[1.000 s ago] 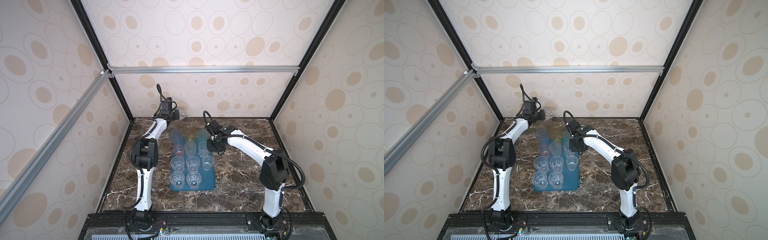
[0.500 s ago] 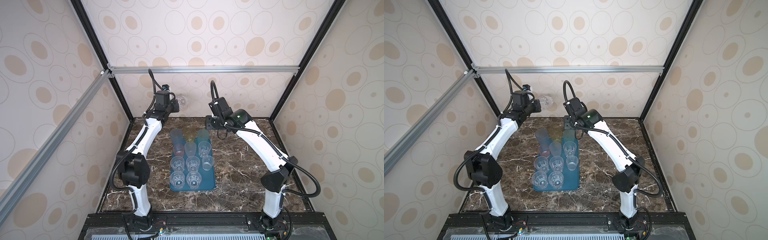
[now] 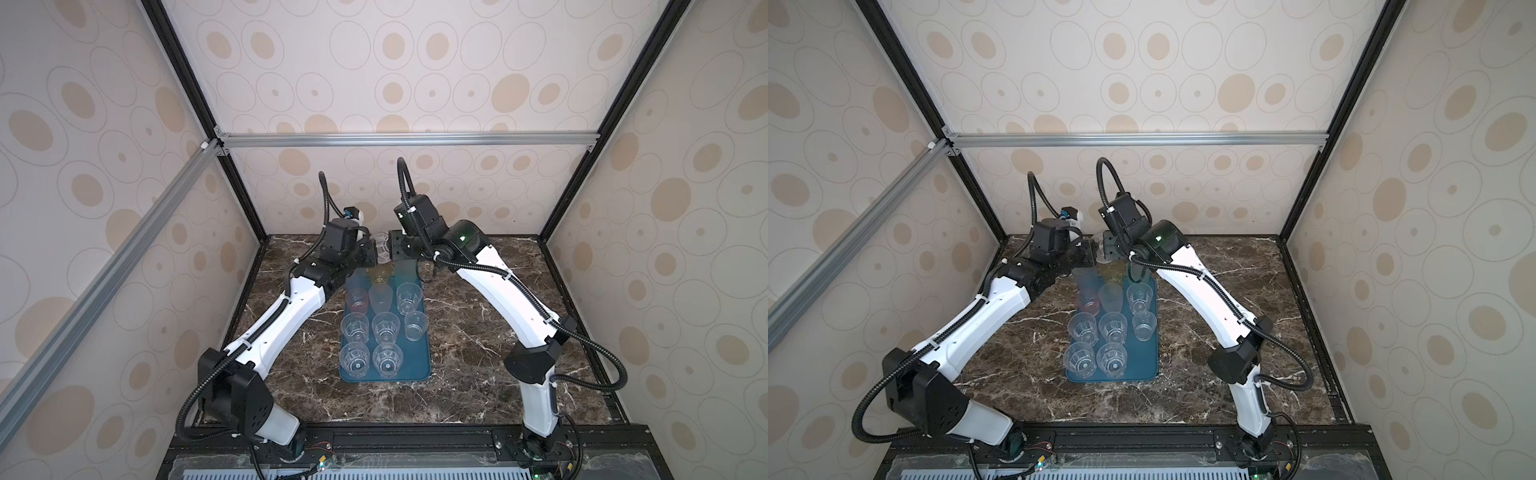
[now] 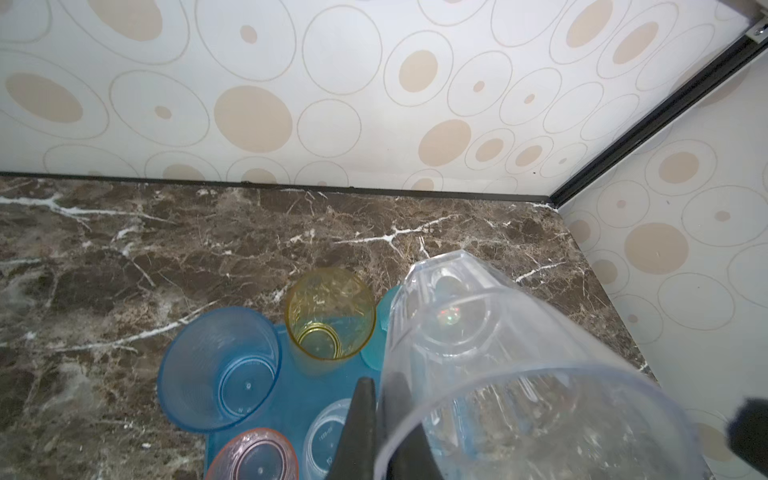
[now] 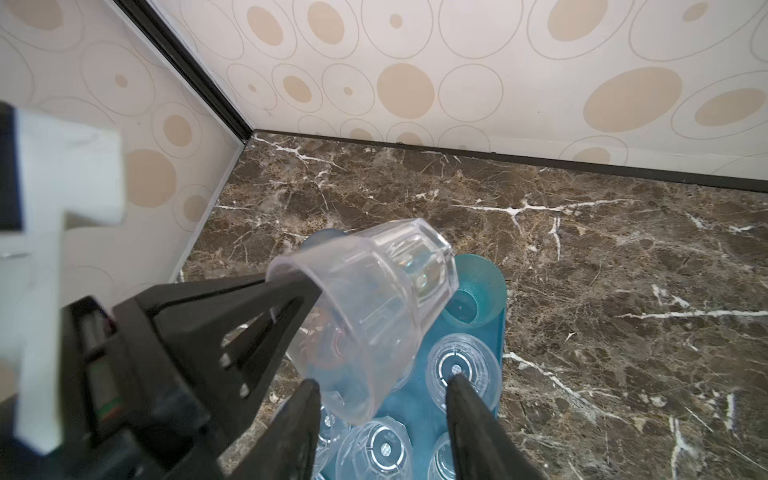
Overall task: Place the glasses into the tray
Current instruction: 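Grasp the glass with the right gripper while the left gripper releases it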
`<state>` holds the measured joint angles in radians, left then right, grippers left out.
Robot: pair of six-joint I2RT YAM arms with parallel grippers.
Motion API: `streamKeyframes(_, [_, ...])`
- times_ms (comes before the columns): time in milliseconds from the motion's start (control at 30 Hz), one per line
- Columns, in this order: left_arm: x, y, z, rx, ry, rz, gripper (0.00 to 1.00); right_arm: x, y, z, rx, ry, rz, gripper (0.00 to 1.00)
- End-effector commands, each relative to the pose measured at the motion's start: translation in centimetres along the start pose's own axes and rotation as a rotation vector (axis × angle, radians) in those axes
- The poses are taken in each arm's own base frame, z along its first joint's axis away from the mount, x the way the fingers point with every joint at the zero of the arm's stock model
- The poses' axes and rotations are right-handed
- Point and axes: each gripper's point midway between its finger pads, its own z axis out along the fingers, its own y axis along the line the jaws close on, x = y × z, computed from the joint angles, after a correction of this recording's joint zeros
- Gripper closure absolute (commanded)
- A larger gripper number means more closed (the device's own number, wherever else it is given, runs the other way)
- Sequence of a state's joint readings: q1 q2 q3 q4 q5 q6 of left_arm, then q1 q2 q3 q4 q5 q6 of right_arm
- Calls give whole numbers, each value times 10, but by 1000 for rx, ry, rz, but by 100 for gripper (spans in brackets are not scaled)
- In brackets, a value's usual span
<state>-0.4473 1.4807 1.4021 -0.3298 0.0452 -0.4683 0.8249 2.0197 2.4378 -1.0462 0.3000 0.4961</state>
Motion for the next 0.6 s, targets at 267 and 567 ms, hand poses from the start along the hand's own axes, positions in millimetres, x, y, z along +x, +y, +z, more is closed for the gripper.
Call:
streamKeyframes(267, [18,-28,-24,51,46,-71,100,36,-23,26,234,61,-167,59])
streamKeyframes(567, [11,-51,-38,116,44,-99,94,49,-38,29,322,93,-175,89])
